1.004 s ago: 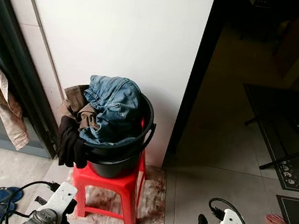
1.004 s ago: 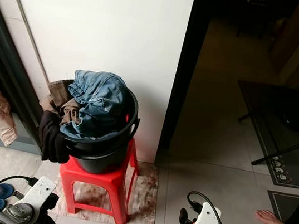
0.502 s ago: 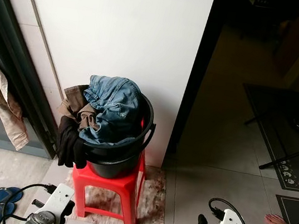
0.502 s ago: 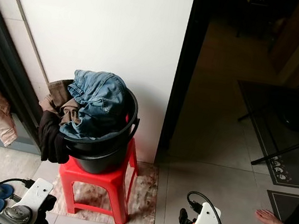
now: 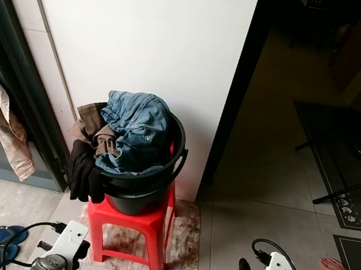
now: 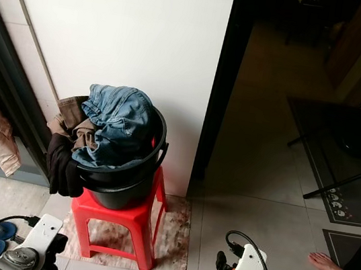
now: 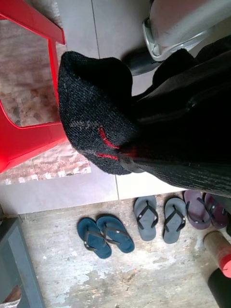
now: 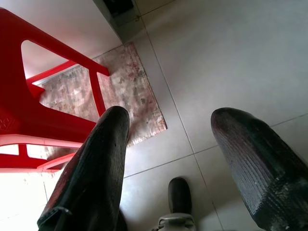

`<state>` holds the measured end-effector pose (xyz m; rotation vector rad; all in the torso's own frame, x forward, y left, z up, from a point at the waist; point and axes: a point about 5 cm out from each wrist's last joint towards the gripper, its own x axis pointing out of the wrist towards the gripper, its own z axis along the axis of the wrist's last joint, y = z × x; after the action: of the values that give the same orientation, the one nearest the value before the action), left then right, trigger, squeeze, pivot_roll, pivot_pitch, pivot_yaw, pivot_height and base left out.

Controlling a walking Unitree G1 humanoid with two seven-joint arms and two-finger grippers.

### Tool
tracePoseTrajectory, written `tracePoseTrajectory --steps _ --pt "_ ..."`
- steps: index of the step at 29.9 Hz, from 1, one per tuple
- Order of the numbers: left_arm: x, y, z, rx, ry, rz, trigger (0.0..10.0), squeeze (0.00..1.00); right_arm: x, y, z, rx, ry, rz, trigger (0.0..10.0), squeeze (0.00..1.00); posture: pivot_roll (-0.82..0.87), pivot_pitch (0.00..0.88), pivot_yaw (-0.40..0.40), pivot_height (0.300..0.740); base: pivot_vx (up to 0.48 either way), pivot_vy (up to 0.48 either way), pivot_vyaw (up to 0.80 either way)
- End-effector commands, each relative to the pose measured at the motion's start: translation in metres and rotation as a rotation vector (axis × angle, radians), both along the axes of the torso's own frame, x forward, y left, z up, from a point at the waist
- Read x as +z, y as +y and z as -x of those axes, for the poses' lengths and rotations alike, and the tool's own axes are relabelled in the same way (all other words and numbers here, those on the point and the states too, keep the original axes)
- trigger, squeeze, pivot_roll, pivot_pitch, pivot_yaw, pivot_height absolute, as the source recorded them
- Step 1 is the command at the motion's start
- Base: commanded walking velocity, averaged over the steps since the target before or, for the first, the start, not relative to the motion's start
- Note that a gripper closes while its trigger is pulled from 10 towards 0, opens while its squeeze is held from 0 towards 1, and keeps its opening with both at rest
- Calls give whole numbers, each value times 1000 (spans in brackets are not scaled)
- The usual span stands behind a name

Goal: Clothes washing

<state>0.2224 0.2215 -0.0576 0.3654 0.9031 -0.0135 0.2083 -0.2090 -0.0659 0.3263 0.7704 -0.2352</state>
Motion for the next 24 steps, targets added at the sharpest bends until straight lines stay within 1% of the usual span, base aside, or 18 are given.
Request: tracePoseTrajectory --steps 1,6,9,16,24 --pt "-3 0 5 7 19 -4 10000 0 0 0 0 12 -2 10 10000 0 29 0 9 732 0 0 438" --pt "-5 1 8 7 25 -3 10000 0 0 -1 1 25 2 24 10000 0 27 0 10 732 0 0 800" --pt "-5 1 9 7 27 -3 10000 0 0 -1 1 16 3 18 10000 0 27 0 10 732 0 0 456" --pt "-6 2 11 8 34 -2 10000 0 0 -1 1 26 5 20 10000 0 28 0 9 732 0 0 0" --pt "-7 0 12 11 37 2 10000 0 0 -1 1 25 5 16 10000 0 32 0 6 732 0 0 800"
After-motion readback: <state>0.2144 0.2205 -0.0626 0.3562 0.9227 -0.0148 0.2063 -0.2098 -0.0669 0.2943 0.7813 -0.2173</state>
